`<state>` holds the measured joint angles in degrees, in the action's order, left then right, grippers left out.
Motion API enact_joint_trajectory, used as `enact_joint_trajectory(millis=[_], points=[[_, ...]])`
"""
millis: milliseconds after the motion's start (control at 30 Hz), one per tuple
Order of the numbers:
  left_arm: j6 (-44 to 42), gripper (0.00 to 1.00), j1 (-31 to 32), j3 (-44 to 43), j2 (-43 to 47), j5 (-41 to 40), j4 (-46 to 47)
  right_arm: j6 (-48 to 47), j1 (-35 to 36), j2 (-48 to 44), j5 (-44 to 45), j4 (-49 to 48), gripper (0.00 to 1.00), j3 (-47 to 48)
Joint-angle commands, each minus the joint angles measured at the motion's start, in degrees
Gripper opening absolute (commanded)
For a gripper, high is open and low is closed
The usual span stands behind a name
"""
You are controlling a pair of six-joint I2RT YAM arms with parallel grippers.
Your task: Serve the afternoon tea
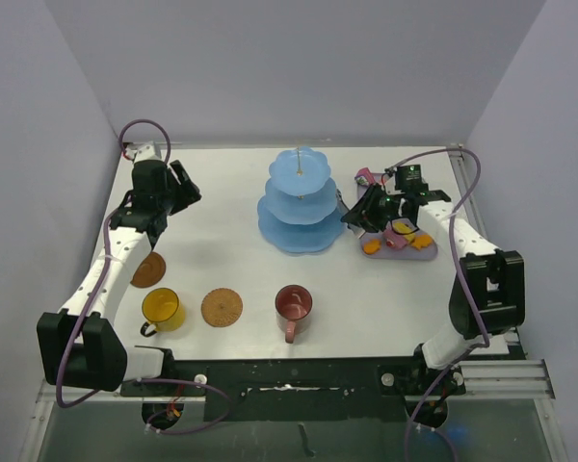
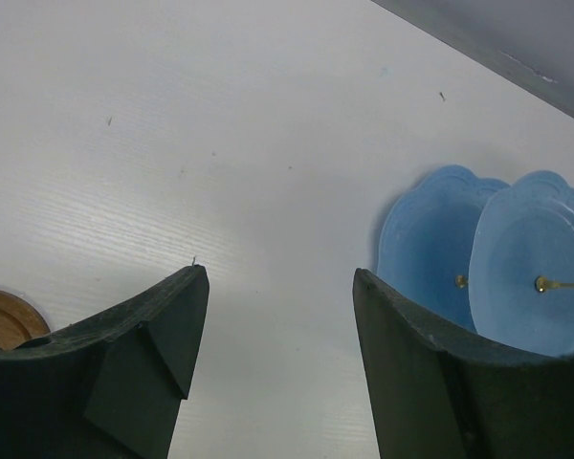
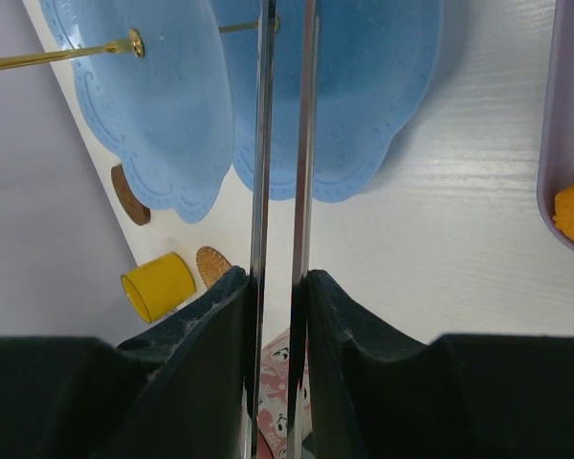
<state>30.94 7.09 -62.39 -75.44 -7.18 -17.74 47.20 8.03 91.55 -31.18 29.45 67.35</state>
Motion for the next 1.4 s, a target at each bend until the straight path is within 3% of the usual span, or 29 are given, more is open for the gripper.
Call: enact_joint_trajectory(millis=[0, 167, 533, 1033, 1233, 1333, 1367], points=[[0.35, 0.61, 0.11, -1.15, 1.61, 0.85, 2.73, 0.55, 0.36, 0.85, -4.06, -7.0, 0.27, 0.41], [0.83, 0.61, 0.15, -1.24, 1.28, 1.44, 2.71, 0.68, 0.41, 3.27, -6.92, -9.78, 0.29, 0.06], [0.94, 0.61, 0.19, -1.15, 1.08, 1.72, 2.76, -1.53, 0.11, 4.25, -7.45, -7.14, 0.45, 1.27], [1.27, 0.61, 0.11, -1.09, 0.56, 2.17, 3.08, -2.49, -1.44, -1.36, -6.3, -3.01, 0.47, -0.88], [1.41, 0.61, 0.11, -0.82, 0.47, 2.27, 3.3, -5.79, -1.44, -1.37, -3.16, 2.47, 0.4, 0.59], [1.4, 0.61, 0.05, -0.89, 0.38, 2.34, 3.35, -6.9, -0.61, -1.04, -4.18, 3.09, 0.49, 2.21], [1.39, 0.61, 0.07, -0.89, 0.34, 2.39, 3.37, -7.69, -0.13, -0.9, -3.25, 4.31, 0.57, 3.22]])
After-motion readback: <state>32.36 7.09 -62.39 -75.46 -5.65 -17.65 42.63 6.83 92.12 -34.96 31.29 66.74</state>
